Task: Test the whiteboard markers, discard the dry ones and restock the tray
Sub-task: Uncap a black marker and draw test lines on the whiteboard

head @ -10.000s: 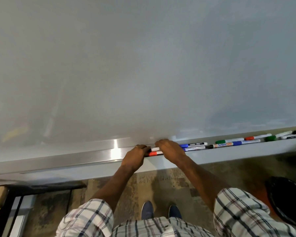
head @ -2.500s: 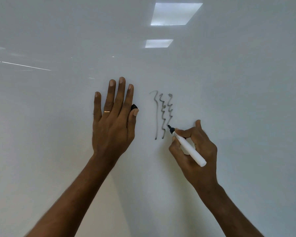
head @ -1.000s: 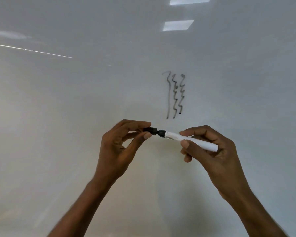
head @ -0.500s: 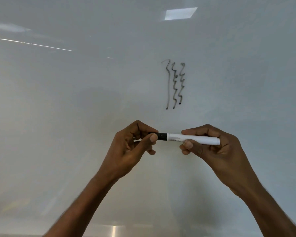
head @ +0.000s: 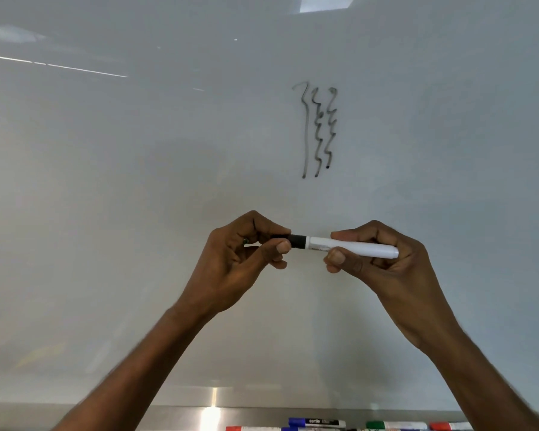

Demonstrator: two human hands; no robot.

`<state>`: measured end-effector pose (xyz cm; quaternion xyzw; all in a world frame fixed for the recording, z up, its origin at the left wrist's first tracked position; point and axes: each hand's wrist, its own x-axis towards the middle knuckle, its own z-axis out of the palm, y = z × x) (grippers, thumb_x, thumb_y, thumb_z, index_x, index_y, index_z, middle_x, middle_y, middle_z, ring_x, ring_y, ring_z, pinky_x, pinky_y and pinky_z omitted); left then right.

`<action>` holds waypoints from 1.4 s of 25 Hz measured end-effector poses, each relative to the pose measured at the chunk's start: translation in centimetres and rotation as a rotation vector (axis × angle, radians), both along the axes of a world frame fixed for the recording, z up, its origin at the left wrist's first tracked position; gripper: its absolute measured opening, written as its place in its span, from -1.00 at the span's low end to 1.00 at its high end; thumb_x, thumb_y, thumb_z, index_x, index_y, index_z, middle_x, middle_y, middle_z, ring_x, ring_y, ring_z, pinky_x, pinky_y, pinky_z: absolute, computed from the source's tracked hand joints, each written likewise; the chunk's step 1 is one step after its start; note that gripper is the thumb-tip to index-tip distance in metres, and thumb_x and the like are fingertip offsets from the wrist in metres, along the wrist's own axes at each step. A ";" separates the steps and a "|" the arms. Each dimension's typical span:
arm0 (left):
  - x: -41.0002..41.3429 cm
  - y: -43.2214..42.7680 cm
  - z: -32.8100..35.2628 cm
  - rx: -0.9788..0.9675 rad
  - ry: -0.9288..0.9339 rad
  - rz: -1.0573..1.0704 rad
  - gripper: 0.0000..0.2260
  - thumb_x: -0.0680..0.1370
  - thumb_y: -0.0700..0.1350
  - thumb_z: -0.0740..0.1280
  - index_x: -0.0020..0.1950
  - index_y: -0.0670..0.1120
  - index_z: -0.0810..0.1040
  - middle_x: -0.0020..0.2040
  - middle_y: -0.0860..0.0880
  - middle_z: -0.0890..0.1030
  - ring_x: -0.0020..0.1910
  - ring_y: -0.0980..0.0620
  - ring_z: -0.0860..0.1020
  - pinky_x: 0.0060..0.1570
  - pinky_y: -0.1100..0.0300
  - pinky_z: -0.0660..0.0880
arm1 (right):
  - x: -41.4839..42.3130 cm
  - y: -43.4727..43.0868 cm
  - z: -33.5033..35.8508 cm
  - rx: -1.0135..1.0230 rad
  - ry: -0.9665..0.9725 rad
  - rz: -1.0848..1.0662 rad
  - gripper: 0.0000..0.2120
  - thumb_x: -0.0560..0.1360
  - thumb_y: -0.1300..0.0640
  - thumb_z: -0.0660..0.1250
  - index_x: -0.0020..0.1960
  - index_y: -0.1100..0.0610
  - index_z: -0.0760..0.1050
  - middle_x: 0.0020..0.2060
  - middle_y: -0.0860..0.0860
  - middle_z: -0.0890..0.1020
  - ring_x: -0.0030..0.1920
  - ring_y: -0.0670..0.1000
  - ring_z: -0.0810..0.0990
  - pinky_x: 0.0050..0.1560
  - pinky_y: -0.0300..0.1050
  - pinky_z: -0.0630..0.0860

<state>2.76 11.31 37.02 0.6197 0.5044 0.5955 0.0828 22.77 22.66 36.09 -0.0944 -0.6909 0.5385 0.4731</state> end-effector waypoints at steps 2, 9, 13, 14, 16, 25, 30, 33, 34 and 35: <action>-0.1 -0.2 -0.4 -0.018 -0.004 0.008 -0.88 0.55 -0.19 0.39 0.05 -0.20 0.63 -0.10 -0.11 0.68 -0.20 -0.06 0.69 -0.12 0.19 0.64 | -0.2 -0.2 -0.5 -0.034 -0.007 0.016 -0.76 0.38 0.16 0.51 0.01 0.22 0.64 -0.19 0.15 0.73 -0.16 0.16 0.73 0.00 -0.12 0.65; -0.5 -0.5 -3.9 -0.109 -0.225 0.158 -0.83 0.56 -0.10 0.42 0.09 -0.14 0.67 -0.15 -0.12 0.69 -0.16 -0.12 0.67 -0.10 0.06 0.69 | -1.5 0.9 -3.3 -0.246 -0.140 0.125 -0.70 0.50 -0.06 0.41 0.14 0.10 0.57 -0.06 0.02 0.60 -0.03 0.02 0.66 0.22 -0.01 0.58; -1.7 -1.8 -7.7 -0.176 -0.401 0.214 -0.80 0.53 -0.13 0.45 0.15 -0.10 0.68 -0.02 -0.10 0.73 -0.03 -0.08 0.72 0.05 0.08 0.67 | -2.5 1.3 -6.6 -0.435 -0.076 0.127 -0.85 0.61 0.19 0.29 0.12 0.21 0.57 -0.01 0.05 0.58 0.05 0.01 0.60 0.08 -0.12 0.63; -1.9 -2.3 -8.8 -0.192 -0.423 0.226 -0.79 0.53 -0.13 0.45 0.16 -0.09 0.68 -0.01 -0.09 0.74 -0.01 -0.08 0.72 0.06 0.10 0.66 | -2.7 1.2 -7.5 -0.472 -0.078 0.131 -0.85 0.59 0.22 0.32 0.12 0.22 0.59 -0.01 0.07 0.59 0.06 0.02 0.61 0.06 -0.15 0.63; -2.2 -3.2 -11.2 -0.224 -0.474 0.264 -0.77 0.52 -0.15 0.47 0.18 -0.07 0.67 -0.01 -0.09 0.73 0.00 -0.08 0.72 0.07 0.14 0.66 | -3.3 0.8 -9.5 -0.563 -0.072 0.125 -0.85 0.52 0.25 0.39 0.09 0.22 0.61 -0.05 0.08 0.62 0.04 0.02 0.65 0.04 -0.17 0.64; -4.2 -8.2 -23.4 -0.285 -0.832 0.497 -0.79 0.50 -0.21 0.52 0.11 -0.19 0.64 -0.05 -0.25 0.70 -0.06 -0.11 0.69 0.03 0.09 0.66 | -9.5 -4.0 -22.4 -0.881 -0.228 -0.065 -0.82 0.43 0.26 0.54 -0.04 0.26 0.59 -0.17 0.12 0.67 -0.10 0.05 0.73 0.10 -0.10 0.66; -6.1 -12.6 -29.4 -0.356 -1.004 0.571 -0.83 0.53 -0.18 0.50 0.08 -0.21 0.69 -0.09 -0.24 0.70 -0.09 -0.07 0.68 0.00 0.13 0.65 | -13.4 -7.0 -29.0 -1.099 -0.380 -0.046 -0.89 0.47 0.33 0.49 -0.09 0.28 0.56 -0.15 0.16 0.65 -0.07 0.09 0.68 0.20 -0.06 0.59; -8.2 -15.0 -32.3 -0.390 -1.077 0.695 -0.87 0.52 -0.19 0.50 0.02 -0.22 0.72 -0.15 -0.18 0.70 -0.14 -0.03 0.67 -0.05 0.20 0.65 | -16.2 -9.1 -31.5 -1.140 -0.496 -0.024 -0.94 0.50 0.36 0.45 -0.08 0.30 0.58 -0.14 0.18 0.65 -0.09 0.10 0.67 0.21 -0.01 0.56; -9.1 -15.8 -33.1 -0.403 -1.082 0.744 -0.89 0.52 -0.20 0.50 0.00 -0.21 0.72 -0.16 -0.16 0.71 -0.16 -0.02 0.68 -0.04 0.19 0.65 | -17.2 -9.8 -32.1 -1.141 -0.534 -0.012 -0.95 0.51 0.37 0.43 -0.03 0.31 0.59 -0.11 0.19 0.66 -0.07 0.12 0.67 0.21 0.01 0.57; -10.1 -16.6 -33.7 -0.415 -1.083 0.784 -0.90 0.52 -0.20 0.50 -0.01 -0.21 0.73 -0.17 -0.15 0.71 -0.17 -0.01 0.69 -0.02 0.19 0.66 | -18.2 -10.6 -32.7 -1.137 -0.569 -0.001 -0.91 0.52 0.38 0.42 0.03 0.33 0.60 -0.08 0.19 0.66 -0.04 0.13 0.67 0.23 0.02 0.57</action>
